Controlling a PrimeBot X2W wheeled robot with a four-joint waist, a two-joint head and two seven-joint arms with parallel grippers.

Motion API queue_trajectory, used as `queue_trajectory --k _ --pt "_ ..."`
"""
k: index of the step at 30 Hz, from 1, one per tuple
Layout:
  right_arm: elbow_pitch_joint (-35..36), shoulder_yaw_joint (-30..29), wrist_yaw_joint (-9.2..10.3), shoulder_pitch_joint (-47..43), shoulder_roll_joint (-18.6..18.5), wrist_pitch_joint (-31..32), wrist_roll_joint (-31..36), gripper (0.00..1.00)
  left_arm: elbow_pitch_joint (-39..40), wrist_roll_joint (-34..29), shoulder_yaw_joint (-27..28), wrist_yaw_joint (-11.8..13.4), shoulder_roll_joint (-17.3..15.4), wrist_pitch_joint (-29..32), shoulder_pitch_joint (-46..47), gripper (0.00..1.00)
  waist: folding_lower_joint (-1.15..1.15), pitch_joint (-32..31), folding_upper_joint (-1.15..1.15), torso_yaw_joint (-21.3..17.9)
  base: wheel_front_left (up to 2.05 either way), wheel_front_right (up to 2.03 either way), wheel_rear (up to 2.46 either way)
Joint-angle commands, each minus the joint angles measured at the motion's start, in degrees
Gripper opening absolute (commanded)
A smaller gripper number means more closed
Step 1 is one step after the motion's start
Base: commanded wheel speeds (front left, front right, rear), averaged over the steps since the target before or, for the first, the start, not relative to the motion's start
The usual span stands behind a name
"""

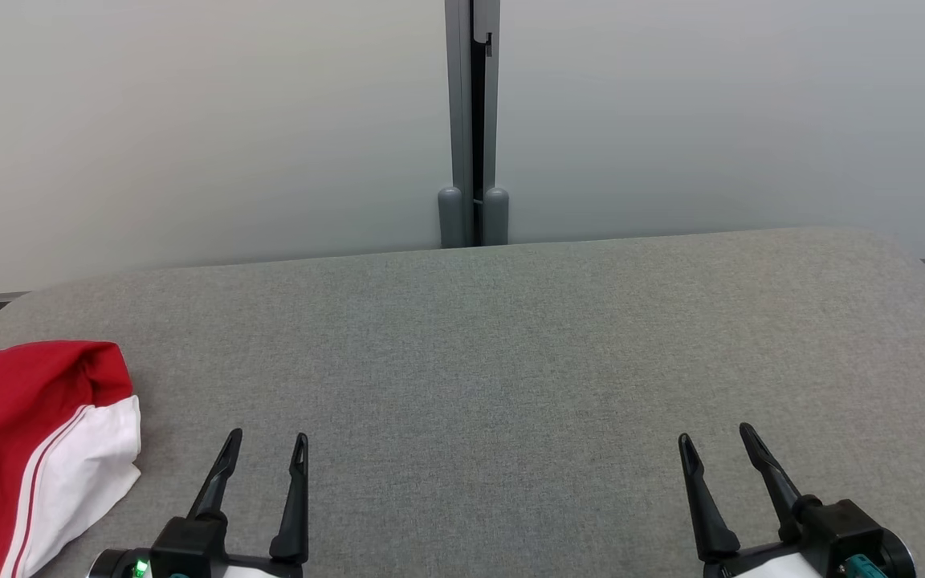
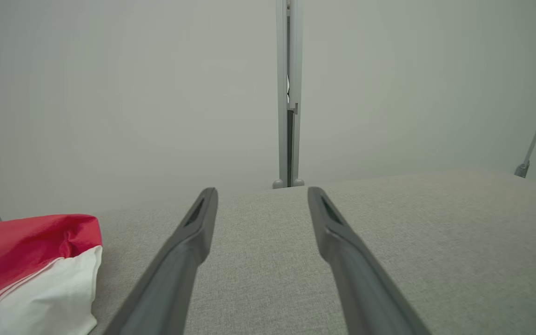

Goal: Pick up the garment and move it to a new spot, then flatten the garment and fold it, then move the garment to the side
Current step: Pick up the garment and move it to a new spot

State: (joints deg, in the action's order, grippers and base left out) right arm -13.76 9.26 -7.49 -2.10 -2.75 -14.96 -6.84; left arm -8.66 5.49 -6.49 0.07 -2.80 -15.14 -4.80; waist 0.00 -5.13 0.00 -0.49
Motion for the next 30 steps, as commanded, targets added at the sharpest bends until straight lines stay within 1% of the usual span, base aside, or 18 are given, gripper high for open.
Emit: queue_trajectory --k 1,10,15,21,25,30 --pt "0.02 -0.05 0.00 -0.35 -0.24 -0.35 0.32 1.00 0.06 -0.14 0.03 0.20 -0.21 -0.01 -0.29 1.00 0.00 0.02 0.00 0.00 0.00 0.00 0.00" --pt "0.17 -0.13 0.00 -0.49 -0.24 -0.35 0.31 1.00 -0.22 -0.06 -0.18 -0.11 -0.19 -0.01 -0.27 1.00 0.00 0.09 0.00 0.22 0.00 0.00 0.00" --pt "0.38 0.18 0.00 -0.98 -0.20 -0.35 0.29 1.00 -0.45 0.47 -0.29 0.37 -0.21 -0.01 -0.34 1.00 0.00 0.24 0.00 2.27 0.00 0.00 0.00" --pt "0.71 1.37 0.00 -1.51 -0.19 -0.35 -0.45 1.00 -0.72 1.64 -0.34 0.55 -0.22 -0.01 -0.46 1.00 0.00 0.43 0.00 7.74 0.00 0.00 0.00" --pt "0.88 2.04 0.00 -2.16 -0.19 -0.35 -0.87 1.00 -0.33 1.90 0.14 0.18 -0.21 -0.01 -0.25 1.00 0.00 0.24 0.00 12.69 0.00 0.00 0.00" --pt "0.97 2.67 0.00 -2.33 -0.19 -0.35 -1.09 1.00 -0.06 0.80 1.05 -0.45 -0.20 0.00 -0.62 1.00 0.00 -0.02 0.00 19.36 0.00 0.00 0.00"
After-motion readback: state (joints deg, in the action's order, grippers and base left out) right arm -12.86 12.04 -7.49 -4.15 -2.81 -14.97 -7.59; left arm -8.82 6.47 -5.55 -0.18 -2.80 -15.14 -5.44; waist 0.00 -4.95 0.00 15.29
